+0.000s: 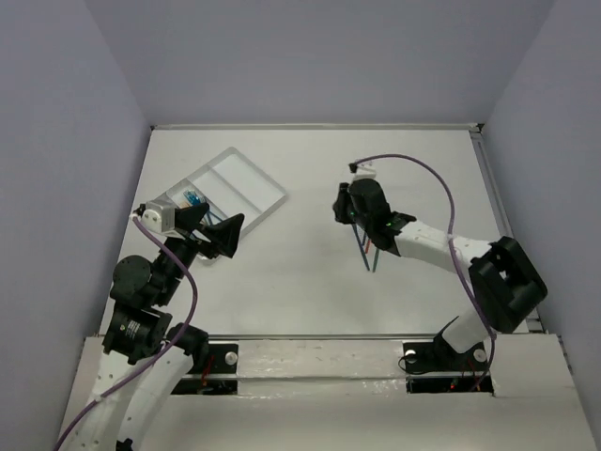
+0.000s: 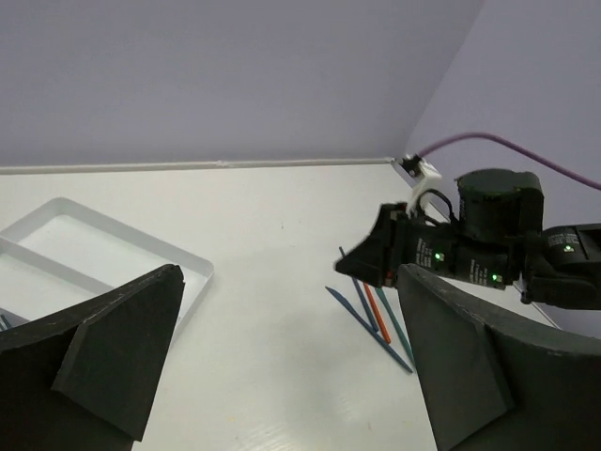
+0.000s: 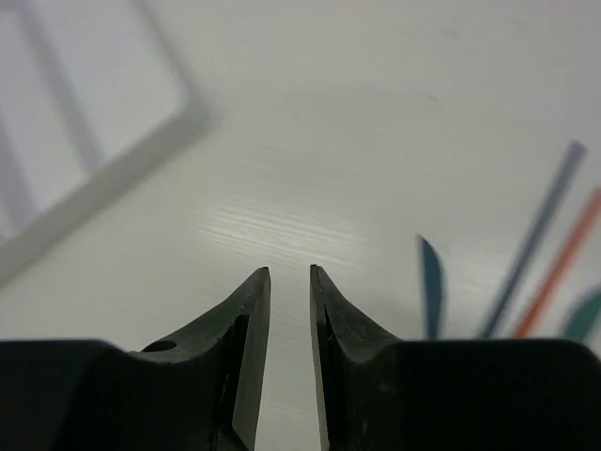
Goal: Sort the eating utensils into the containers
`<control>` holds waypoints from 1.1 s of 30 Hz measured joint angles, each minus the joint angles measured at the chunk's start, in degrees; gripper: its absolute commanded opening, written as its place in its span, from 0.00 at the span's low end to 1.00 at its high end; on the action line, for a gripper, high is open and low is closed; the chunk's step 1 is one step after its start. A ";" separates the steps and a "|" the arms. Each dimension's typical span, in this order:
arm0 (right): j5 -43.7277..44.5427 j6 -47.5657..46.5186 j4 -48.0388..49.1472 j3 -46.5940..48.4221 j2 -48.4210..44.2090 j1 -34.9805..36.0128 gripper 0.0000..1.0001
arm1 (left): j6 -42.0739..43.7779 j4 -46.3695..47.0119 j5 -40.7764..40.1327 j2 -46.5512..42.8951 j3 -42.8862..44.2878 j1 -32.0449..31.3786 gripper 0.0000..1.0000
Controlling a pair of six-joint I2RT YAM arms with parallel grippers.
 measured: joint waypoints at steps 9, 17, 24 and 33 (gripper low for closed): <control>11.67 6.51 -18.93 -11.43 -9.88 -6.56 0.30 | 0.00 0.00 0.22 0.00 0.00 -0.20 0.99; 13.46 9.14 -23.69 -11.43 -9.31 -8.31 0.31 | 0.00 0.00 0.20 -0.04 0.00 -0.85 0.99; 13.03 10.19 -24.65 -11.43 -6.23 -9.40 0.31 | 0.00 0.00 0.00 -0.52 0.00 -1.29 0.99; 11.89 12.13 -24.98 -11.45 -1.86 -9.44 0.30 | 0.00 0.00 0.00 -0.74 0.00 -1.29 0.99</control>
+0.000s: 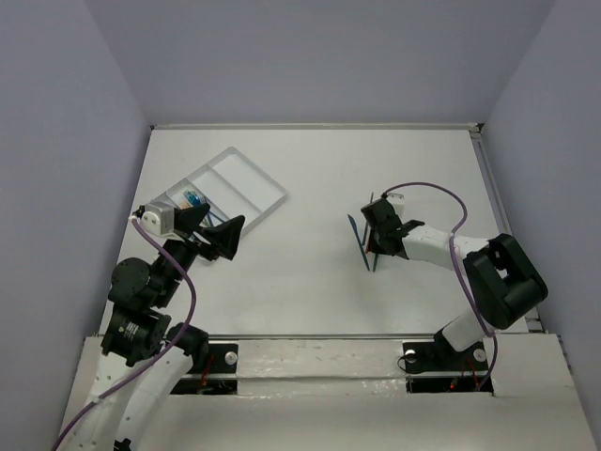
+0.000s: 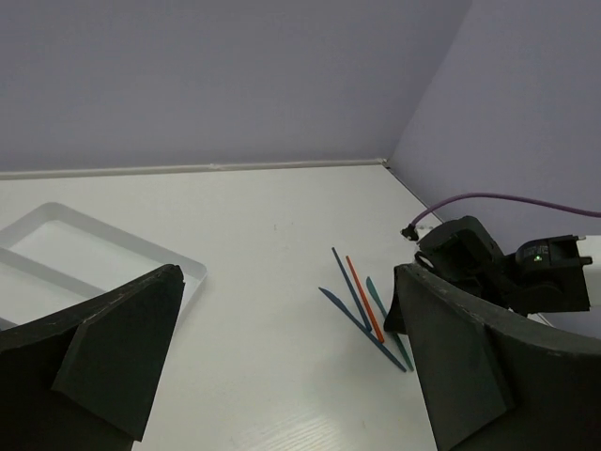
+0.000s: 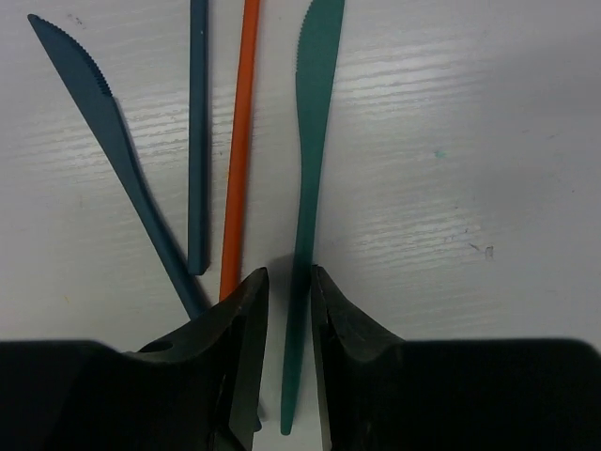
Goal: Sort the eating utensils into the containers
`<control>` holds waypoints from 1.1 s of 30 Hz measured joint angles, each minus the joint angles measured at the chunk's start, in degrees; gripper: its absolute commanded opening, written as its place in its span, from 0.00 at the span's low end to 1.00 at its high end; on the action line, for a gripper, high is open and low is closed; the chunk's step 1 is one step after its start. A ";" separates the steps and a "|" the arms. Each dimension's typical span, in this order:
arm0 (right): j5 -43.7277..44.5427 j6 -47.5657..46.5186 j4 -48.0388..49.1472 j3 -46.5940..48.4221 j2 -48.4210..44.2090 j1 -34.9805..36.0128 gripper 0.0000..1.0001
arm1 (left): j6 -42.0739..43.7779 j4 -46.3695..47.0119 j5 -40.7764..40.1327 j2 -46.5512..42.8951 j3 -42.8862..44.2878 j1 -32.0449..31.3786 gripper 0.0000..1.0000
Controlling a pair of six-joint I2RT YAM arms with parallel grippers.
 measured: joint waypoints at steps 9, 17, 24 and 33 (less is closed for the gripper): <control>0.52 1.92 0.33 -0.94 0.22 0.00 0.22 | 0.00 0.00 0.02 0.00 0.00 -0.66 0.99; 1.92 2.86 0.07 -1.42 -0.35 0.00 0.03 | 0.00 0.00 0.02 0.00 0.00 -0.66 0.99; 4.90 2.25 -2.62 -1.42 -3.63 0.00 0.00 | 0.00 0.00 0.02 0.00 0.00 -0.66 0.99; -1.29 -6.69 3.26 4.46 -9.33 1.27 0.00 | 0.00 -0.02 0.02 0.00 0.00 -0.66 0.99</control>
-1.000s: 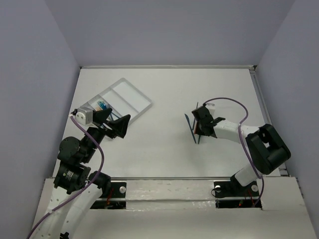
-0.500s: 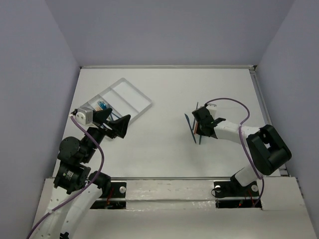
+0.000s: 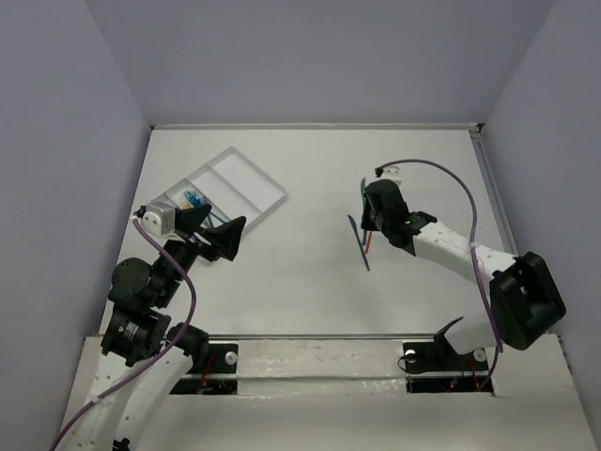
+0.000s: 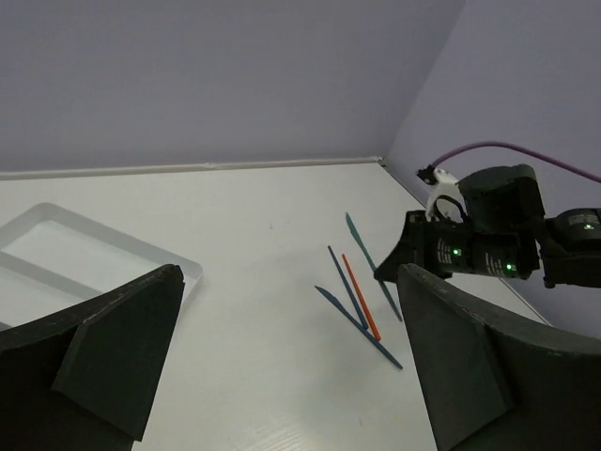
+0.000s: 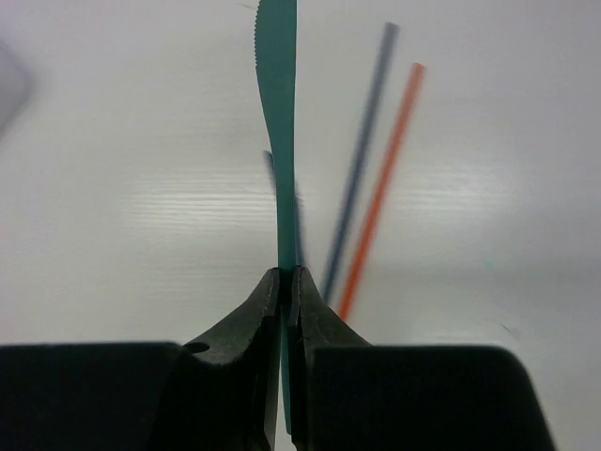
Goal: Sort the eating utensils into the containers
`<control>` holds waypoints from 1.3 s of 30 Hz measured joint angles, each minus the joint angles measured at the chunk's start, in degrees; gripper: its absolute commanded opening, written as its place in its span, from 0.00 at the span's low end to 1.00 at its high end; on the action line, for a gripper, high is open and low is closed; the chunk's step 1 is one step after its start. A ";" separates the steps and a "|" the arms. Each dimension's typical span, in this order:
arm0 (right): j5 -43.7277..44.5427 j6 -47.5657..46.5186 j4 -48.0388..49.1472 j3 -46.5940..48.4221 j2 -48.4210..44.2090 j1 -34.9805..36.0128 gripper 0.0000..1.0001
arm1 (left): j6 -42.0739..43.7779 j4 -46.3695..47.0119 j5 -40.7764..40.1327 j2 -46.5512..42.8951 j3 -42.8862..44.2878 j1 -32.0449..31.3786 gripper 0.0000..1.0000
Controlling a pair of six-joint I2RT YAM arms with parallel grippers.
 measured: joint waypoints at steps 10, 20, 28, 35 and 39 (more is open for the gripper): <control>-25.51 -10.71 17.18 31.15 29.62 8.83 0.00 | 0.04 0.00 -0.42 0.04 0.00 0.04 0.99; -38.42 -10.91 17.81 68.43 58.07 12.90 0.00 | 0.22 -0.02 -0.70 0.17 0.00 0.04 0.99; -39.30 -10.58 9.75 91.97 75.58 13.62 0.00 | 0.22 -0.02 -0.68 0.20 0.00 0.04 0.99; -38.91 -11.13 8.04 87.78 75.69 13.73 0.33 | 0.22 -0.02 -0.66 0.20 0.00 0.04 0.99; -38.91 -11.50 6.56 87.47 75.67 13.84 0.42 | 0.22 0.00 -0.63 0.20 0.00 0.42 0.99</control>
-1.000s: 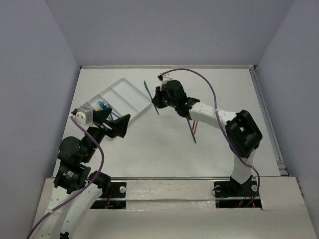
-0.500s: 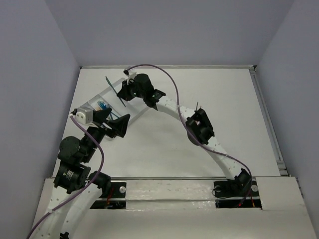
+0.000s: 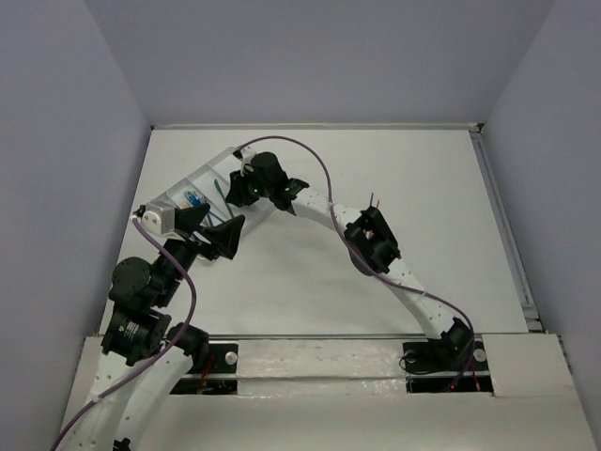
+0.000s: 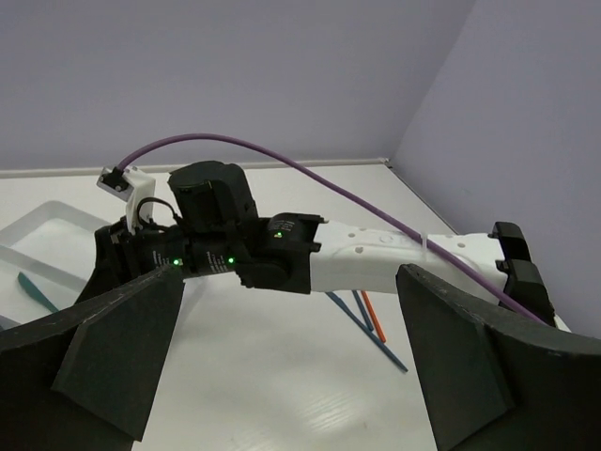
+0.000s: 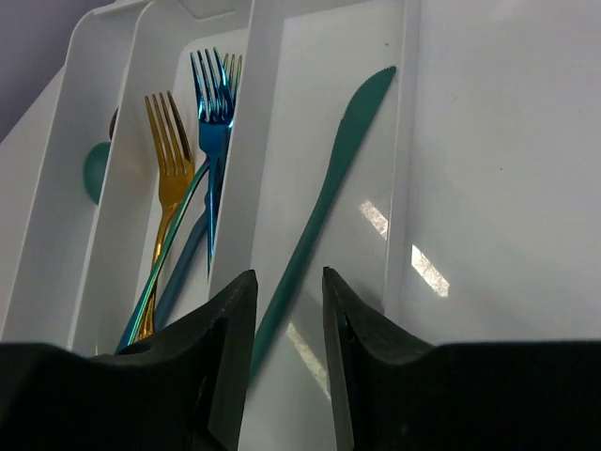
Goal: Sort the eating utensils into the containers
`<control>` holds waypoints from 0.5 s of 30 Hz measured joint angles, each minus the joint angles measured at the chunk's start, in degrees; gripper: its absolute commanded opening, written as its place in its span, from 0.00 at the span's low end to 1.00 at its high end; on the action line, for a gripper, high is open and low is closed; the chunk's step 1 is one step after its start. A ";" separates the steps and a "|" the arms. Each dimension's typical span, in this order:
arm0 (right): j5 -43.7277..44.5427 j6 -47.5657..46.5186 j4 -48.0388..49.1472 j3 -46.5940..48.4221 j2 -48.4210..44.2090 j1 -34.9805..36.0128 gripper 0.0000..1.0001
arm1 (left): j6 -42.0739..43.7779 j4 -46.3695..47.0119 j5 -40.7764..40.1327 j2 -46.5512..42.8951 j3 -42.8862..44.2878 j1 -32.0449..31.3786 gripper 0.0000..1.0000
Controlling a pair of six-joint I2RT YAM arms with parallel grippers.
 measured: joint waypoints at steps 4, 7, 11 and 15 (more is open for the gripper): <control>0.39 -0.22 0.13 -3.87 -2.78 0.04 0.40 | 0.00 0.00 0.00 0.00 0.00 0.04 0.99; 1.73 -0.20 1.55 -11.28 -8.72 0.04 0.39 | 0.00 0.00 0.00 0.04 0.00 0.20 0.99; 6.19 -0.55 5.35 -26.43 -22.10 0.04 0.35 | 0.00 0.00 0.02 0.26 0.00 0.44 0.99; 13.75 -1.07 7.52 -41.64 -36.70 0.02 0.31 | 0.00 0.00 0.07 0.33 0.00 0.46 0.99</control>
